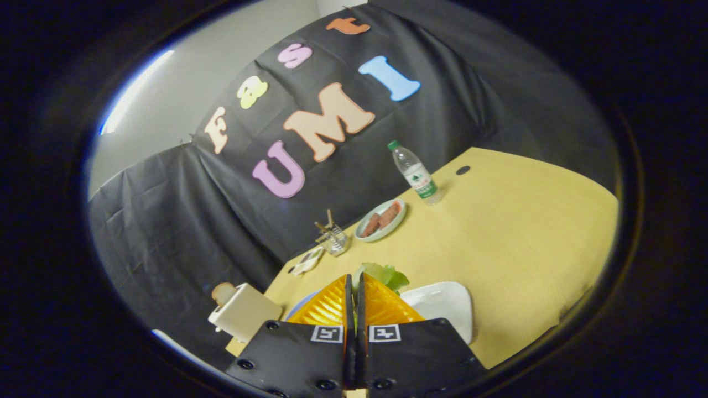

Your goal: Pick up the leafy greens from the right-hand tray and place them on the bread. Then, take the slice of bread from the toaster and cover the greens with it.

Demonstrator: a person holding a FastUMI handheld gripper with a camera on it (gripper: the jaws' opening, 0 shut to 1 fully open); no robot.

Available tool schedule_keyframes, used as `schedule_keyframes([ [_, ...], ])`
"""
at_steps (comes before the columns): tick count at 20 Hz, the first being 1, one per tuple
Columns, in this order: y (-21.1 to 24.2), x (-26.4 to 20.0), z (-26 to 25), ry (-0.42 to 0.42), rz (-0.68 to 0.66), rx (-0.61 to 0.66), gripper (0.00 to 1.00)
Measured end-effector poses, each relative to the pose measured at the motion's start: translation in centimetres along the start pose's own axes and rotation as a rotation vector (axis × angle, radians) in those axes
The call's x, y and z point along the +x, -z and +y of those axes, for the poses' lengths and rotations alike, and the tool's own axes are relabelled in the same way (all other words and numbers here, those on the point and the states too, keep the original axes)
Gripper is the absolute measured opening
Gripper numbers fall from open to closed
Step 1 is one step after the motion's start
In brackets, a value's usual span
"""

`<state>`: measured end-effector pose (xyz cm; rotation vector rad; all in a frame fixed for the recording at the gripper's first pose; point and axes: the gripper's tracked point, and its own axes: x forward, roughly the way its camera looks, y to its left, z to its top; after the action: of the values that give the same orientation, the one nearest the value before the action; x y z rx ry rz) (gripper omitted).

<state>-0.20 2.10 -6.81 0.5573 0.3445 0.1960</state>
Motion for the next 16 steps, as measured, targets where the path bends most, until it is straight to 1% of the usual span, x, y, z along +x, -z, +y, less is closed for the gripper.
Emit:
schedule_keyframes([
  [7,2.6,2.0,11.2,-0.175,0.033,-0.014,0.03],
  [11,5.3,4.5,16.8,-0.262,0.064,0.039,0.03],
  [14,7.4,7.1,19.0,-0.269,0.077,0.063,0.03],
  [16,8.9,9.6,18.6,-0.233,0.088,0.064,0.03],
])
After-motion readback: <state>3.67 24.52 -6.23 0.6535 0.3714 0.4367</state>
